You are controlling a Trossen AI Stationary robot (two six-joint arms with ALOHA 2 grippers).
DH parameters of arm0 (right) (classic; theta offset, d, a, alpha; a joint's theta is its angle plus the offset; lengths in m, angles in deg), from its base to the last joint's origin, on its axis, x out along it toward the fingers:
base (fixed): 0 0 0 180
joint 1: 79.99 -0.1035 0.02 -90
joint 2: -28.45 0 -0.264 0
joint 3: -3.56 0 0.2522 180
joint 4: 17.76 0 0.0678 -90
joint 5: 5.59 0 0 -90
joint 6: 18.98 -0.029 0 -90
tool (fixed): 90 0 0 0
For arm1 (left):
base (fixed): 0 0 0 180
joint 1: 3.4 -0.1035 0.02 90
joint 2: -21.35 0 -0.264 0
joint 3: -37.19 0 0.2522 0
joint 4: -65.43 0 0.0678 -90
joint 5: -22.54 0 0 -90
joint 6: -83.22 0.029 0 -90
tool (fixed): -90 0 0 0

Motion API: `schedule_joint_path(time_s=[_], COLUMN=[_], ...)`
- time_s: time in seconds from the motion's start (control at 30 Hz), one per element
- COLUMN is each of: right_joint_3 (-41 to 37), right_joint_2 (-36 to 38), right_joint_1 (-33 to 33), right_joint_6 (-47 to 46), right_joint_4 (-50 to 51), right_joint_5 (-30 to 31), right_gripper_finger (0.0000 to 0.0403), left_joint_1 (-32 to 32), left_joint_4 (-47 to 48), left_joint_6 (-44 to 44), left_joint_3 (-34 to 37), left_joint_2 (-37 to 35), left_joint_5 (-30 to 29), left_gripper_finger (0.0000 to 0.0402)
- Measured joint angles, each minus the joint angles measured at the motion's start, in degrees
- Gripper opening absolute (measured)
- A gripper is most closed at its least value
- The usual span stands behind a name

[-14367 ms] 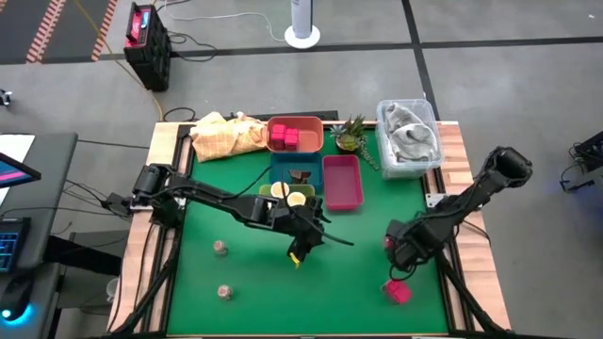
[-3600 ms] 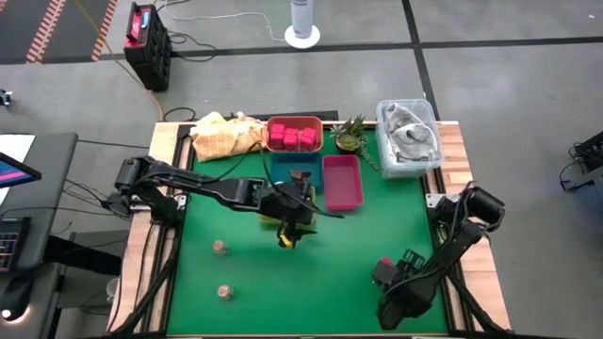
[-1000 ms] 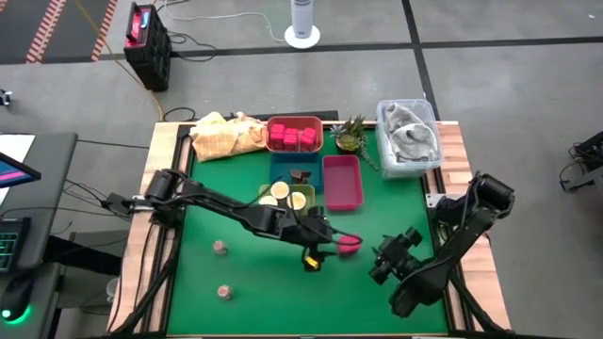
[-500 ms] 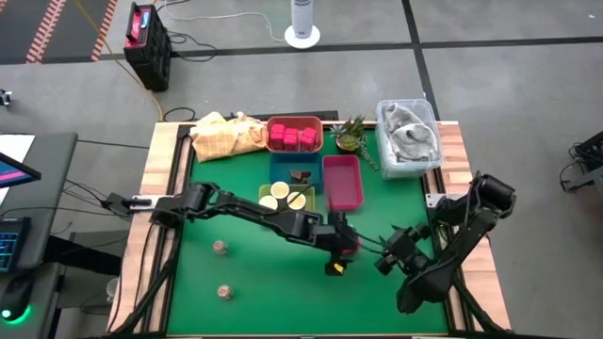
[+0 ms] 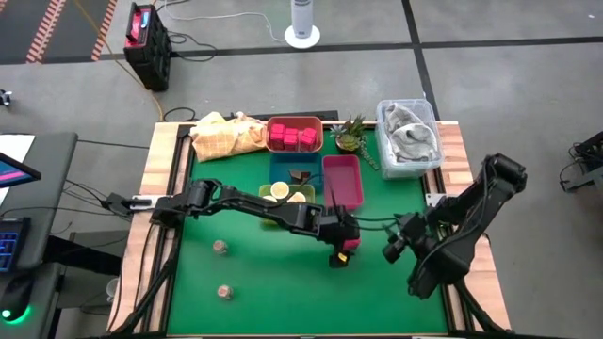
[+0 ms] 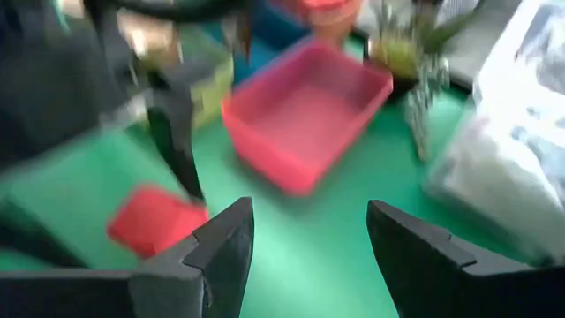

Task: Sort spices by type
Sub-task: Put the red seasoning can into the orange bin

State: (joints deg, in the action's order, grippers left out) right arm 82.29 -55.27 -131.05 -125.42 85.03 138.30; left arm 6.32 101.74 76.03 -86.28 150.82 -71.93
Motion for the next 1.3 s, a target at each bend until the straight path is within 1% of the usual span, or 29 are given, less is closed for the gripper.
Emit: schedule_joint_path(time_s=[0.07, 0.13, 0.23, 0.37, 0.6, 0.8, 0.93, 1.03, 1.2, 1.3], right_joint_3=[0.0, 0.0, 0.0, 0.0, 0.0, 0.0, 0.0, 0.0, 0.0, 0.0], right_joint_2=[-0.2, -1.1, -2.2, -2.6, -2.4, -2.4, -2.4, -2.4, -2.4, -2.4], right_joint_1=[0.8, 1.6, 2.8, 2.8, 1.9, 1.6, 1.6, 1.2, 0.2, -0.7], right_joint_6=[0.1, 1.2, 1.8, 1.9, 1.7, 1.5, 1.5, 1.5, 1.9, 1.9], right_joint_4=[-1.4, -2.3, -2.5, -2.1, -1.0, -0.5, -1.3, -1.6, -1.7, -1.8], right_joint_5=[3.5, 5.1, 4.3, 3.7, 3.5, 3.3, 3.2, 1.8, -3.1, -3.6], right_gripper_finger=[0.0250, 0.0250, 0.0249, 0.0249, 0.0249, 0.0249, 0.0249, 0.0249, 0.0249, 0.0249], left_joint_1=[0.1, 0.1, 0.1, 0.1, 0.9, 1.1, 1.0, 0.9, 0.8, 0.6], left_joint_4=[0.1, 0.5, 1.2, 0.8, 0.8, 0.6, -3.0, -2.6, -3.2, -4.2], left_joint_6=[-0.6, -1.8, -2.7, -3.2, -2.3, -1.2, -1.2, -1.5, -1.0, -0.6], left_joint_3=[0.0, 0.0, 0.1, 0.1, 0.1, 0.1, 2.5, 3.0, 3.2, 3.2], left_joint_2=[0.0, 0.0, 0.0, 0.0, 0.0, 0.0, 0.0, 0.2, 0.1, 0.1], left_joint_5=[-0.4, -0.5, -0.8, -2.8, -2.8, -6.2, -9.0, -9.3, -9.6, -9.7], left_gripper_finger=[0.0373, 0.0373, 0.0373, 0.0373, 0.0373, 0.0373, 0.0373, 0.0373, 0.0373, 0.0373])
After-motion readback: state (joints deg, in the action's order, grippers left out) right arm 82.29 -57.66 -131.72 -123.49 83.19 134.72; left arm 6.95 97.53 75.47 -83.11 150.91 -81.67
